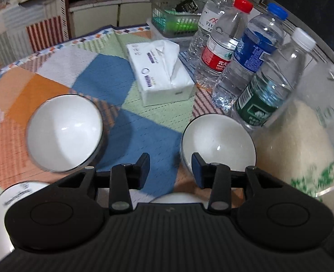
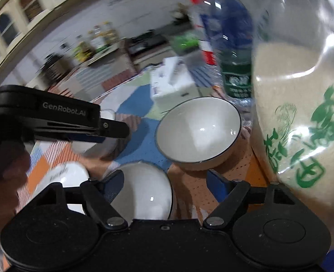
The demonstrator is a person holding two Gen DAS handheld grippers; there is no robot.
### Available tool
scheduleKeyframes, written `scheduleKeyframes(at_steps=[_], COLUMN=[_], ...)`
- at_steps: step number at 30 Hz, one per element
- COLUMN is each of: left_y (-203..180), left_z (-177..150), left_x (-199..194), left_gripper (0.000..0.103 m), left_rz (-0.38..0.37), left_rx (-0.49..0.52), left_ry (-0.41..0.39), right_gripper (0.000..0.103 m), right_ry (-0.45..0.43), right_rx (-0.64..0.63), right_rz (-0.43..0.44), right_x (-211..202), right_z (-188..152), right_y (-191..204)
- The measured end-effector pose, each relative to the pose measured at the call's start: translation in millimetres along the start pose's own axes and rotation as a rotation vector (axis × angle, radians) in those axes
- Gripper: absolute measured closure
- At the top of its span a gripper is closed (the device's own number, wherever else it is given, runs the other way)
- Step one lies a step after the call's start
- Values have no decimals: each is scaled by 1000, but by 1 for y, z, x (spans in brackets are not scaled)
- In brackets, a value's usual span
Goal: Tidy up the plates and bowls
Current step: 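Carry the bowl with the right gripper while the left gripper grasps another bowl, then lower the right-held bowl into the left-held bowl and open the right gripper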
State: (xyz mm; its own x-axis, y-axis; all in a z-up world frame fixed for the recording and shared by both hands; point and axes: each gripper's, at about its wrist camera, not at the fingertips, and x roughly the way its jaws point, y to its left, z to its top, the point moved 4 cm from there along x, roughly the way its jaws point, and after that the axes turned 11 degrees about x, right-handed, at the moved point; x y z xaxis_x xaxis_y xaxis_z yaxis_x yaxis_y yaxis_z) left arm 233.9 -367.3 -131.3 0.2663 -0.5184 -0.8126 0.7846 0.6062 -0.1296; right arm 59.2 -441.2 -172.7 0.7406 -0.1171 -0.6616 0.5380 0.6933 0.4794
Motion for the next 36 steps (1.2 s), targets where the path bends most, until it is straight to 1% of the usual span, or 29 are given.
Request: scheduleKeyframes(at_steps=[3,7,8,9,10,12,13,14,15,16,17,18,19,21,25,27,29,31,36], left_y=[1,9,11,11,11,8,6,4,1,-1,-3,-4,-6,-10,-18,-15,-10,-6,1], left_z=[7,10,10,9,8,6,4,3,1,1,0,-1,-1,0,4,6,5,3,-6], left_x=[18,40,45,49,53,58,59,60,62,64,66,67,66,64,45,35,22,8,-26], left_gripper=[64,66,66,67,67,69,74,77,85,92,94,96,96,96,95,95,94,93,93], left_rz=[-5,-23,-28,-41,-50,-66,-73,-76,-84,-88,-90,-88,-79,-63,-45,-47,-55,-66,-32], left_rx=[-6,-50,-59,-64,-66,-64,-61,-59,-55,-54,-57,-62,-58,-28,25,13,-11,-40,-81], left_ry=[-7,12,20,25,29,37,39,40,44,51,64,77,81,94,89,88,81,70,60], right_gripper=[21,21,24,31,34,45,47,54,60,63,71,75,76,77,77,77,76,76,76], right_ry=[-38,-88,-95,-105,-117,-120,-115,-111,-106,-90,-67,-54,-54,-29,-6,-5,10,16,33], right_rx=[143,300,342,385,428,477,491,506,517,522,520,512,496,446,381,343,342,314,226], right_rz=[-20,-86,-100,-111,-130,-161,-180,-196,-212,-220,-232,-240,-251,-284,-293,-284,-258,-231,-183], right_x=[8,21,24,27,30,37,42,46,49,53,59,63,62,65,65,60,55,48,32], right_z=[6,6,5,5,5,4,4,5,5,5,5,5,5,8,18,22,26,29,32], right_y=[-6,-15,-18,-21,-25,-30,-32,-34,-37,-39,-41,-41,-39,-33,-26,-21,-17,-11,11])
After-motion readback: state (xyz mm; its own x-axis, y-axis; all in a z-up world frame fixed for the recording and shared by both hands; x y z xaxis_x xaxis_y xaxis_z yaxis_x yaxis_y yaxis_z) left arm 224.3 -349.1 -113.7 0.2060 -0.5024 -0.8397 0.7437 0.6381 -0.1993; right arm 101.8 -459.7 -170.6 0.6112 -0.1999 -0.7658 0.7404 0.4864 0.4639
